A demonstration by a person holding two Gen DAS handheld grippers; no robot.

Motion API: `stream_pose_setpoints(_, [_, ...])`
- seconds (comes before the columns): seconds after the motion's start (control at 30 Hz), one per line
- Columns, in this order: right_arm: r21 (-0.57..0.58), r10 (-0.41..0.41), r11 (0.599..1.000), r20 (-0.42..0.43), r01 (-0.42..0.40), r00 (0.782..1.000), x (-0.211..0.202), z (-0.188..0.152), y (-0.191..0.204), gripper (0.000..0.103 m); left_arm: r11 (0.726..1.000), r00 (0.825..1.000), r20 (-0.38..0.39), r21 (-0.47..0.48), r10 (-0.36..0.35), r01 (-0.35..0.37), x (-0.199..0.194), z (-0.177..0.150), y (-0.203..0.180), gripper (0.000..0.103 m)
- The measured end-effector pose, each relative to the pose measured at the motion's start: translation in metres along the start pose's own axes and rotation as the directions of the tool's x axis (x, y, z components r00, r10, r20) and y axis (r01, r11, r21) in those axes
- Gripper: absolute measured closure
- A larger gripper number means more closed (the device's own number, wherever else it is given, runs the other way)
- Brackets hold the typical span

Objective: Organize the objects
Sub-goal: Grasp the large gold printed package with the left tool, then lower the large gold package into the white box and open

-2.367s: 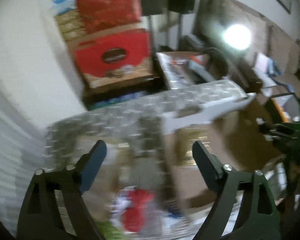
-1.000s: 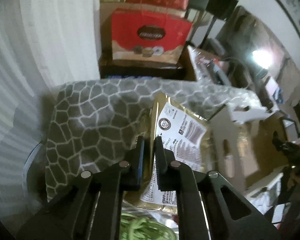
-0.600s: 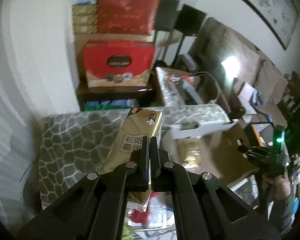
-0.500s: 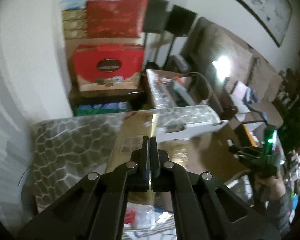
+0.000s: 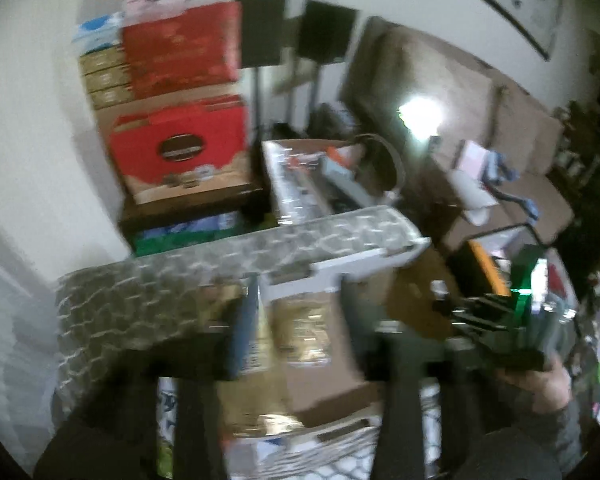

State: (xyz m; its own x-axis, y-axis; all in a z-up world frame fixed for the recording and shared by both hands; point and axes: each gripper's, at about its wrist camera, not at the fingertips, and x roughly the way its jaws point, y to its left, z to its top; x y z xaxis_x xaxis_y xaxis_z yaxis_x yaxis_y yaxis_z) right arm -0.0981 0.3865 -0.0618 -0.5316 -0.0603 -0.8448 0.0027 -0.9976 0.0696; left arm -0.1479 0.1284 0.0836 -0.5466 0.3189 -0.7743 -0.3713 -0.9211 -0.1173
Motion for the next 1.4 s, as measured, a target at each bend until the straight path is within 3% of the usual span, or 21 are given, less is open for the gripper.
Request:
stream_pose_setpoints(0.2, [0.008, 0.009, 1.000, 0.005, -0.009, 1.000, 0.000, -0.001, -0.001, 0.086, 0.998, 0.995, -0.099, -0.065, 0.011, -0.017, 0.021, -0.016, 0.045, 0.038])
stream_pose_setpoints(0.43, [0.005, 0.007, 1.000, 0.001, -0.007, 1.000, 0.000, -0.002, 0.000, 0.086, 0.988, 0.974, -0.211, -0.150, -0.076, 0.044, 0.057, -0.041, 0.067, 0.038])
stream_pose_setpoints(0.47, [0.005, 0.007, 1.000, 0.001, -0.007, 1.000, 0.000, -0.001, 0.000, 0.086, 0.983, 0.969, -0.221, -0.169, -0.112, 0.075, 0.063, -0.045, 0.069, 0.043])
stream_pose_setpoints(0.5, [0.004, 0.006, 1.000, -0.001, -0.006, 1.000, 0.000, -0.001, 0.000, 0.086, 0.975, 0.962, -0.220, -0.188, -0.159, 0.118, 0.066, -0.047, 0.069, 0.063])
stream_pose_setpoints(0.53, [0.003, 0.007, 1.000, -0.001, -0.007, 1.000, 0.000, -0.001, 0.000, 0.086, 0.966, 0.955, -0.218, -0.207, -0.202, 0.157, 0.066, -0.050, 0.069, 0.074])
stream_pose_setpoints(0.57, [0.004, 0.008, 1.000, -0.002, -0.008, 1.000, 0.000, -0.001, 0.000, 0.086, 0.964, 0.953, -0.219, -0.212, -0.209, 0.162, 0.066, -0.050, 0.069, 0.078])
stream_pose_setpoints(0.7, [0.005, 0.007, 1.000, -0.001, -0.007, 1.000, 0.000, -0.001, 0.000, 0.086, 0.977, 0.966, -0.203, -0.171, -0.159, 0.125, 0.057, -0.047, 0.055, 0.088])
stream_pose_setpoints(0.93, [0.014, 0.019, 1.000, 0.004, -0.019, 1.000, 0.001, -0.002, -0.001, 0.086, 0.983, 0.979, -0.131, -0.118, -0.154, 0.139, 0.032, -0.027, 0.021, 0.090])
stream_pose_setpoints(1.13, [0.038, 0.050, 0.998, 0.002, -0.050, 0.999, -0.001, -0.003, -0.004, 0.086, 0.985, 0.977, -0.137, -0.067, -0.165, 0.157, 0.035, -0.010, -0.026, 0.090])
stream_pose_setpoints(1.4, [0.063, 0.063, 0.996, -0.019, -0.062, 0.998, -0.001, -0.008, -0.011, 0.084, 0.985, 0.961, -0.217, -0.059, -0.173, 0.164, 0.081, -0.018, -0.080, 0.090])
